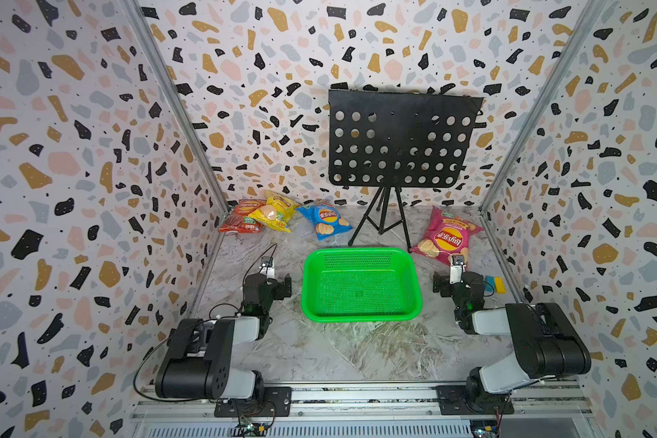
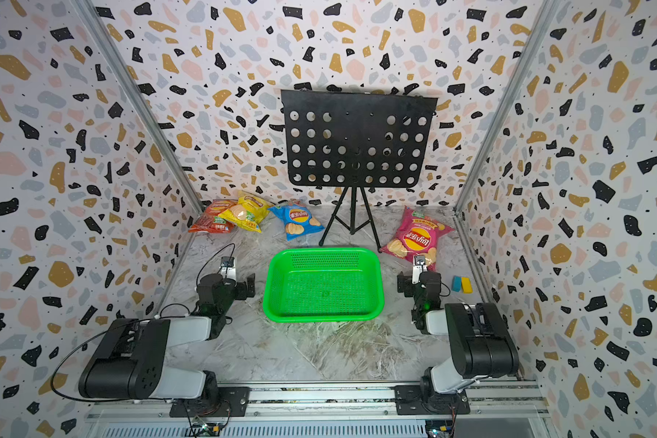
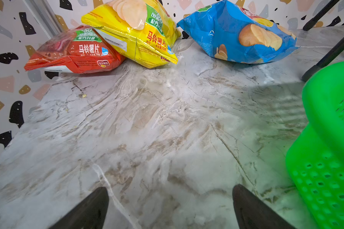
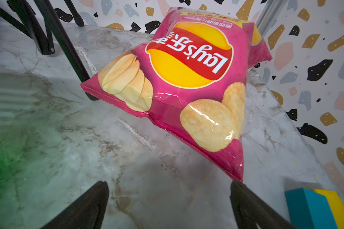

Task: Put the potato chips into the basket
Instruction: Pick up the potato chip from the center of the board.

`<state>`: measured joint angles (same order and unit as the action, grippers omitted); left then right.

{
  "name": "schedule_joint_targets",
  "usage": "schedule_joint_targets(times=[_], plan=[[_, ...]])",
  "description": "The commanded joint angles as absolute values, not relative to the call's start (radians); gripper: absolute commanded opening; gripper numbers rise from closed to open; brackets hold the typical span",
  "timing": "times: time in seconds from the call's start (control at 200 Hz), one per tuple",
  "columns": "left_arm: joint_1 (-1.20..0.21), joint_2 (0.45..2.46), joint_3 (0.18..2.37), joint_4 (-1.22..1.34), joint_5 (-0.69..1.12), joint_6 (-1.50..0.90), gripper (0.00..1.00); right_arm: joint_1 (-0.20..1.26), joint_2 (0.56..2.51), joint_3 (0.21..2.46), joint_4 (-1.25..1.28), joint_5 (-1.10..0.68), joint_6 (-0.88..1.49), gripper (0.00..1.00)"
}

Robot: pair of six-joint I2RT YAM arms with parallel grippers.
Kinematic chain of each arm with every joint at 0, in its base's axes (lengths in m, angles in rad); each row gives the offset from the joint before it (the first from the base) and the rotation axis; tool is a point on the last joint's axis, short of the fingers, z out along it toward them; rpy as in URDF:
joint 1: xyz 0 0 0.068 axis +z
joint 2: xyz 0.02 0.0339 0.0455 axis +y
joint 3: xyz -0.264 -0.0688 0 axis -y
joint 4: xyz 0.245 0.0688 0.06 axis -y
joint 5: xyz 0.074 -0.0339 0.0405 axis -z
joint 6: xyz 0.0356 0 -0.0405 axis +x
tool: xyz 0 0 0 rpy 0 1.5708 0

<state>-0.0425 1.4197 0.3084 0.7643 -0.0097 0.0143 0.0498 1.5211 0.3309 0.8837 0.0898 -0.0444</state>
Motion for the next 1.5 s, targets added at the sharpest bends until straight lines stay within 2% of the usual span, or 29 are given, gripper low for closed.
schedule_joint_targets(times=[0.0,0.966,1.036,1.111,1.187,1.262,1.387,1.497], plan=[[-0.048,1.409,0.331,0.789,-0.018,0.013,1.0,0.048,1.511,0.351,0.884,0.097,-0.037,1.0],[-0.057,1.374,0.35,0.754,-0.004,0.033,1.0,0.046,1.512,0.359,0.87,0.1,-0.032,1.0],[-0.051,1.238,0.428,0.458,-0.022,0.034,1.0,0.057,1.454,0.384,0.787,0.207,-0.011,1.0],[-0.048,1.106,0.581,0.086,0.009,0.1,1.0,0.083,1.279,0.534,0.343,0.334,0.069,1.0],[-0.041,1.02,0.727,-0.251,0.069,0.161,1.0,0.083,1.164,0.716,-0.078,0.41,0.316,1.0],[-0.038,0.974,0.866,-0.55,0.117,0.176,1.0,0.082,1.113,0.803,-0.326,0.474,0.619,1.0],[-0.038,0.951,0.999,-0.858,0.217,0.173,1.0,0.064,1.085,0.85,-0.4,0.221,0.655,0.98],[-0.038,0.939,1.005,-0.924,0.281,0.171,1.0,0.057,1.178,0.989,-0.579,0.165,0.654,0.95]])
